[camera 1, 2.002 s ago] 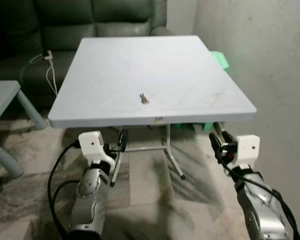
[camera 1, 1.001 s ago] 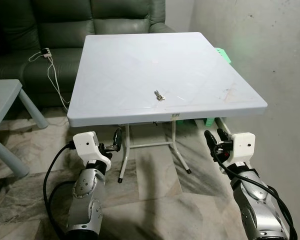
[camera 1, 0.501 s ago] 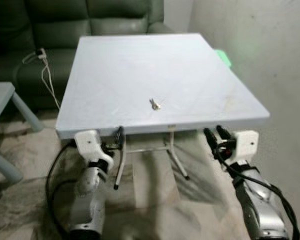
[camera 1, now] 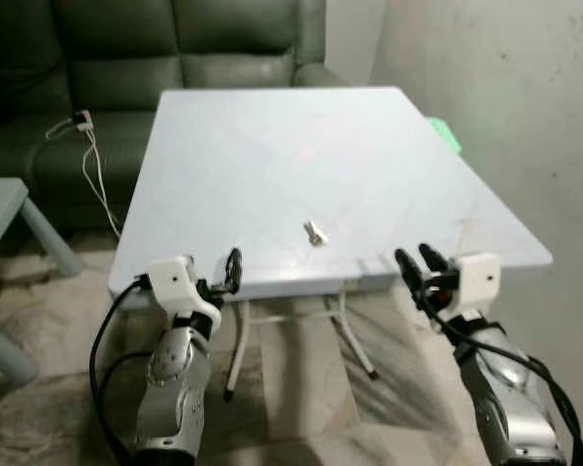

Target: Hang keys on a hook

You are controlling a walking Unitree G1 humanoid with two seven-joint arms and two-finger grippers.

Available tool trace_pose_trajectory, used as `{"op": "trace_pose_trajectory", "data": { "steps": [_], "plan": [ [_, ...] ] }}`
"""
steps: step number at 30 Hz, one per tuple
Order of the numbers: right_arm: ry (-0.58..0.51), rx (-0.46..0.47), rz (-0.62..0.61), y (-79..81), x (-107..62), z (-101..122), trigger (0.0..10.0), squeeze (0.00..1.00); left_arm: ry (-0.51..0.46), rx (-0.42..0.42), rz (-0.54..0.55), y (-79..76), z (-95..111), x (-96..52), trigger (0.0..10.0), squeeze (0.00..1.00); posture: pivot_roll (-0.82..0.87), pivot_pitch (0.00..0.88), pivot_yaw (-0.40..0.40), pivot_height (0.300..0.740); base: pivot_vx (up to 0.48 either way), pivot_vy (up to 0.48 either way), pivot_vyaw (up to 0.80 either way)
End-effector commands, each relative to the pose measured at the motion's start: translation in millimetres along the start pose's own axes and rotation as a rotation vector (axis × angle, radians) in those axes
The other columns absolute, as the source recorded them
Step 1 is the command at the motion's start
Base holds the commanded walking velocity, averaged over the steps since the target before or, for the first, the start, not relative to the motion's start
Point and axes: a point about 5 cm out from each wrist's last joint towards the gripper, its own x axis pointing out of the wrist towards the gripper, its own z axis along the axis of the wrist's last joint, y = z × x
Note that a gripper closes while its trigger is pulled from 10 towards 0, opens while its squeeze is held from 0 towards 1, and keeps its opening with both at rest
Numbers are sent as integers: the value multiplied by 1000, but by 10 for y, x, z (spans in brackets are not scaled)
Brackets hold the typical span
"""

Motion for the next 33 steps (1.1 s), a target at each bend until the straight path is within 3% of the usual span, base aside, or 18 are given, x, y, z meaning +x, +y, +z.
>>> {"op": "trace_pose_trajectory", "data": {
  "steps": [1, 13, 26, 28, 29, 33],
  "plan": [
    [-14, 4, 28, 53, 47, 42, 10000, 0, -4, 1, 24, 64, 17, -15, 10000, 0, 6, 29, -80, 740, 285, 0, 0],
    [-10, 0, 31, 50, 34, 38, 10000, 0, -4, 12, 32, 59, 19, -19, 10000, 0, 5, 32, -83, 740, 284, 0, 0],
    [10, -26, 68, 27, 21, 27, 10000, 0, 5, 44, -10, -35, 13, -47, 10000, 0, 8, 35, -81, 740, 0, 0, 0],
    [14, -31, 92, 15, 15, 32, 10000, 35, 7, 60, -26, -65, 16, -62, 10000, 0, 9, 38, -83, 740, 0, 0, 0],
    [14, -28, 94, 12, 12, 33, 10000, 1000, 8, 64, -31, -74, 14, -69, 10000, 0, 11, 40, -84, 740, 0, 0, 0],
    [25, -39, 138, 15, 6, 33, 10000, 1000, 15, 76, -53, -109, -5, -115, 10000, 0, 15, 50, -90, 740, 0, 0, 0]
  ]
}}
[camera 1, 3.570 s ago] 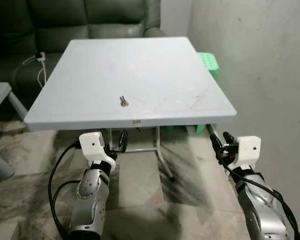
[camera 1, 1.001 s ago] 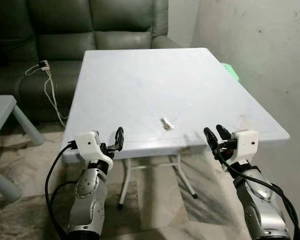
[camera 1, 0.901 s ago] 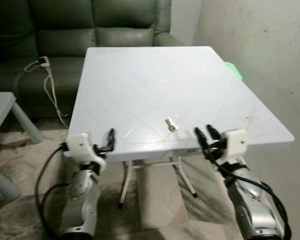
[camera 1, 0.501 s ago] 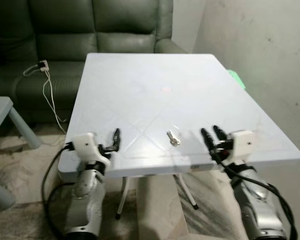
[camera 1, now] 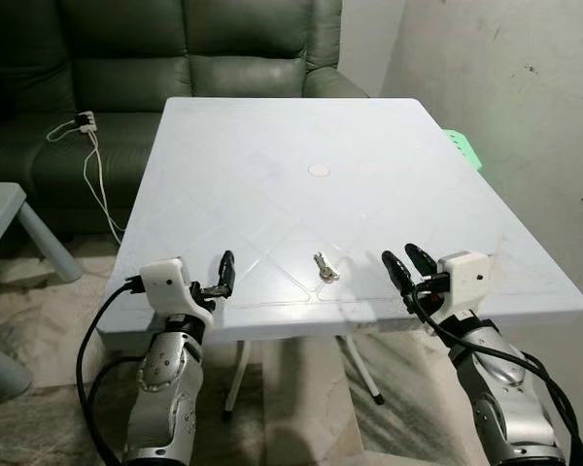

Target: Hang keys on a hook

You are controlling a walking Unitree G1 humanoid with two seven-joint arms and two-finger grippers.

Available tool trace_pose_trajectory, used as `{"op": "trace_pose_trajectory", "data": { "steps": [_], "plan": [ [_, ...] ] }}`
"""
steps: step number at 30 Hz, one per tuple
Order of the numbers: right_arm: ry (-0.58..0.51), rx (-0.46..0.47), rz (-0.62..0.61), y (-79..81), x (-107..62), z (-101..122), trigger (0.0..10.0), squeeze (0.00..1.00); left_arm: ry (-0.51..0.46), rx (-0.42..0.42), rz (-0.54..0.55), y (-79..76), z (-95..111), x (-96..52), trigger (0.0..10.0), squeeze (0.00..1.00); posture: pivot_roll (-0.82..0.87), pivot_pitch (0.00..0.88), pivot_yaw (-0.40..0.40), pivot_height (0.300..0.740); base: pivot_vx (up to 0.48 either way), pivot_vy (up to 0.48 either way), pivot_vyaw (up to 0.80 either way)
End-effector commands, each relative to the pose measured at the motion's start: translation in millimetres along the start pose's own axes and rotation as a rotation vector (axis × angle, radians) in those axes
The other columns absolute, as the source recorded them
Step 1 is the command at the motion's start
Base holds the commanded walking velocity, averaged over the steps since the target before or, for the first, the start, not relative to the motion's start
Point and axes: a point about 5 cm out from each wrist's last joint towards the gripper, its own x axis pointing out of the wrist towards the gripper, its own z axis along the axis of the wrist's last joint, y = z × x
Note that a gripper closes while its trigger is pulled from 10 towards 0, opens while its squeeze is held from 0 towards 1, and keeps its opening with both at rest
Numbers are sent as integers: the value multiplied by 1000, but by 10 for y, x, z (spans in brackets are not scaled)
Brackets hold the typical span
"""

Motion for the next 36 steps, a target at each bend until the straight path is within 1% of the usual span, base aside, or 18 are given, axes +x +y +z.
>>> {"op": "trace_pose_trajectory", "data": {
  "steps": [1, 5, 7, 9, 13, 15, 19, 20, 22, 25, 26, 28, 33, 36],
  "plan": [
    [7, -20, 24, -15, 5, 16, 10000, 1000, 2, 11, -31, -56, 14, -14, 10000, 0, 15, 50, -90, 740, 0, 0, 0],
    [12, -34, 59, -20, 15, 14, 10000, 1000, 1, 42, -57, -88, 18, -50, 10000, 0, 20, 59, -94, 740, 0, 0, 0],
    [22, -55, 77, -45, 58, -1, 10000, 1000, 2, 66, -80, -123, 22, -87, 10000, 0, 27, 65, -94, 740, 0, 0, 0],
    [24, -61, 85, -50, 74, -5, 10000, 1000, 6, 68, -85, -136, 20, -96, 10000, 0, 29, 67, -94, 740, 0, 0, 0],
    [35, -94, 132, -57, 187, -21, 10000, 1000, 13, 87, -132, -207, 22, -136, 10000, 0, 34, 76, -91, 740, 0, 0, 0],
    [36, -99, 138, -57, 209, -20, 10000, 1000, 15, 85, -140, -219, 23, -142, 10000, 0, 34, 76, -91, 740, 0, 0, 0],
    [61, -126, 167, -62, 333, -32, 10000, 1000, 22, 104, -167, -259, 33, -183, 10000, 0, 43, 98, -85, 740, 0, 0, 0],
    [64, -133, 185, -52, 369, -29, 10000, 0, 24, 101, -174, -271, 32, -194, 10000, 0, 48, 101, -87, 740, 0, 0, 0],
    [70, -138, 217, -33, 439, -28, 10000, 0, 31, 105, -182, -290, 30, -215, 10000, 0, 50, 107, -89, 740, 0, 0, 0],
    [79, -133, 259, -9, 487, -37, 10000, 0, 32, 105, -186, -306, 38, -230, 10000, 0, 57, 111, -93, 740, 0, 0, 0],
    [85, -135, 292, 21, 521, -36, 10000, 0, 35, 106, -188, -312, 40, -241, 10000, 0, 60, 112, -94, 740, 0, 0, 0],
    [87, -138, 301, 26, 532, -36, 10000, 0, 35, 105, -188, -317, 41, -245, 10000, 0, 63, 114, -98, 740, 0, 0, 0],
    [105, -121, 428, 118, 608, -30, 10000, 0, 39, 103, -182, -332, 49, -274, 10000, 0, 69, 118, -105, 740, 0, 0, 0],
    [106, -100, 452, 142, 631, -18, 10000, 0, 40, 99, -180, -336, 48, -279, 10000, 0, 74, 120, -111, 740, 0, 0, 0]
  ]
}}
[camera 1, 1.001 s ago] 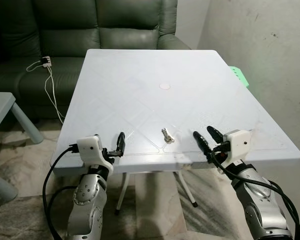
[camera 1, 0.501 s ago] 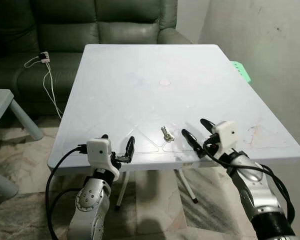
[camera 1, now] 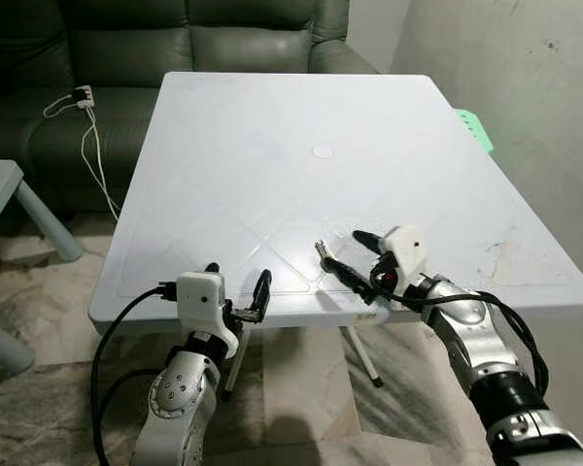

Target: Hang keys on a hook

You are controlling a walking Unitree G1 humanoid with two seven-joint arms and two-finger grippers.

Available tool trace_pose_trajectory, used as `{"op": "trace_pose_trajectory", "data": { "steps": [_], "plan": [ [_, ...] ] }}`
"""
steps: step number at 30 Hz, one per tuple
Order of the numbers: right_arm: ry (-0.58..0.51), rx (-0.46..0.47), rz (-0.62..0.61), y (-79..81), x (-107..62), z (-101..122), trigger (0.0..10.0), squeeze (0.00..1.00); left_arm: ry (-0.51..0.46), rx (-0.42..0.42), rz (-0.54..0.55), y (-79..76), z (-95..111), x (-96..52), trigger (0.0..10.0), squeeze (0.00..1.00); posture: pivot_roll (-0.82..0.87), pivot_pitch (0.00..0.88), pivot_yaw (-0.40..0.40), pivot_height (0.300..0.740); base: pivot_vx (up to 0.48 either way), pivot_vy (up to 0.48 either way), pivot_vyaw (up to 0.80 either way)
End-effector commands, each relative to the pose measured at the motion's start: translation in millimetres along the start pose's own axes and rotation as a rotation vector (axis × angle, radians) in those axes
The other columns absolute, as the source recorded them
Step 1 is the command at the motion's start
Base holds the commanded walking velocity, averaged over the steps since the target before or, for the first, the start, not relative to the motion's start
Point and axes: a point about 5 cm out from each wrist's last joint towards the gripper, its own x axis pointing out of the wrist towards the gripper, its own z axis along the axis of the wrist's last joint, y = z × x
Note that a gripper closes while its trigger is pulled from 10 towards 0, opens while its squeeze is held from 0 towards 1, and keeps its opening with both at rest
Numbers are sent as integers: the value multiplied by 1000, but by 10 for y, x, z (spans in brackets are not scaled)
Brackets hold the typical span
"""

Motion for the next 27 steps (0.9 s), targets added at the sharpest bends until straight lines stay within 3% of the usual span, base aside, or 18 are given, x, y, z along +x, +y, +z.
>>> {"op": "trace_pose_trajectory", "data": {
  "steps": [1, 16, 27],
  "plan": [
    [-2, 11, 32, 11, 22, 7, 10000, 0, 0, 0, -3, -41, 18, -19, 10000, 0, 75, 121, -111, 740, 0, 0, 0],
    [-4, 77, 31, 43, 178, 4, 10000, 0, 8, -5, -19, -85, 25, -38, 10000, 0, 78, 128, -110, 740, 0, 0, 0],
    [21, 31, 0, 1, 210, -3, 10000, 0, 18, -9, -30, -116, 18, -50, 10000, 0, 82, 125, -107, 740, 0, 0, 0]
  ]
}}
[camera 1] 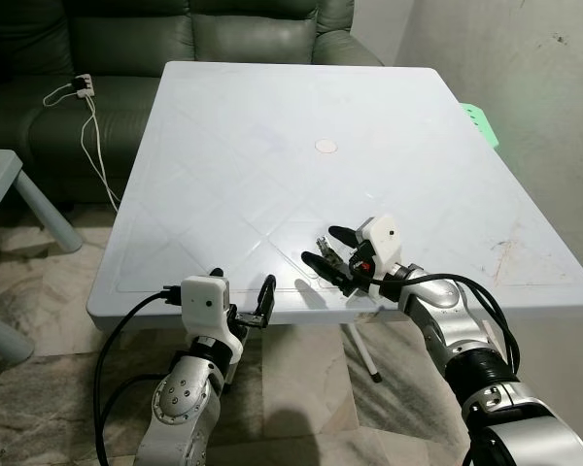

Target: Hang keys on a hook

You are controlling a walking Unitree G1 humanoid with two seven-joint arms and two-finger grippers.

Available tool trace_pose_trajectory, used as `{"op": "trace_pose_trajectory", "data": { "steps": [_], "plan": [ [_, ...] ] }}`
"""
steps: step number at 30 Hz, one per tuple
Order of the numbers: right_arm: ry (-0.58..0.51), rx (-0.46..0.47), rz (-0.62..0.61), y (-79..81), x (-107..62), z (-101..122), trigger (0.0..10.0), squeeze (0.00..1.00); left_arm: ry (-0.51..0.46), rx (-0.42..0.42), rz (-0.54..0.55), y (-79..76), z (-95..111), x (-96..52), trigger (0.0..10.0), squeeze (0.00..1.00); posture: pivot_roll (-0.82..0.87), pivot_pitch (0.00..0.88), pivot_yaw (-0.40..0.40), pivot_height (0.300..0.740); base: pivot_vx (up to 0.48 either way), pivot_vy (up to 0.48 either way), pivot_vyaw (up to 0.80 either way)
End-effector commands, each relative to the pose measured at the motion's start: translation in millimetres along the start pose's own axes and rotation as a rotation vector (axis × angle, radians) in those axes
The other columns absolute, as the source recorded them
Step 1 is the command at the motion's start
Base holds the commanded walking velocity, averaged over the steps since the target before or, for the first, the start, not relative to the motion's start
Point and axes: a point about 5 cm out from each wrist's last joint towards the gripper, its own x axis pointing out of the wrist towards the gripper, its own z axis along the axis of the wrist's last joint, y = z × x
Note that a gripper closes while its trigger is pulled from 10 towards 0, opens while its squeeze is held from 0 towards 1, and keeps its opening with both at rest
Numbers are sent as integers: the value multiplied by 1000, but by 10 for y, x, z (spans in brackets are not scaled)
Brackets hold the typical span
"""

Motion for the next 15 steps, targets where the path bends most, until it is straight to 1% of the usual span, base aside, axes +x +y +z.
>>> {"op": "trace_pose_trajectory", "data": {
  "steps": [1, 3, 8, 15],
  "plan": [
    [30, -23, -24, -60, -40, -26, 10000, 0, 5, -4, -18, -39, 8, -15, 10000, 0, 82, 126, -107, 740, 0, 0, 0],
    [39, -28, -27, -66, -51, -40, 10000, 0, 5, -4, -18, -38, 9, -16, 10000, 0, 82, 126, -107, 740, 0, 0, 0],
    [100, -51, -16, -81, -93, -114, 10000, 0, 7, -3, -18, -40, 7, -21, 10000, 0, 82, 123, -105, 740, 0, 0, 0],
    [115, -72, -2, -95, -100, -118, 10000, 0, 10, -4, -18, -45, 3, -26, 10000, 0, 82, 120, -106, 740, 0, 0, 0]
  ]
}}
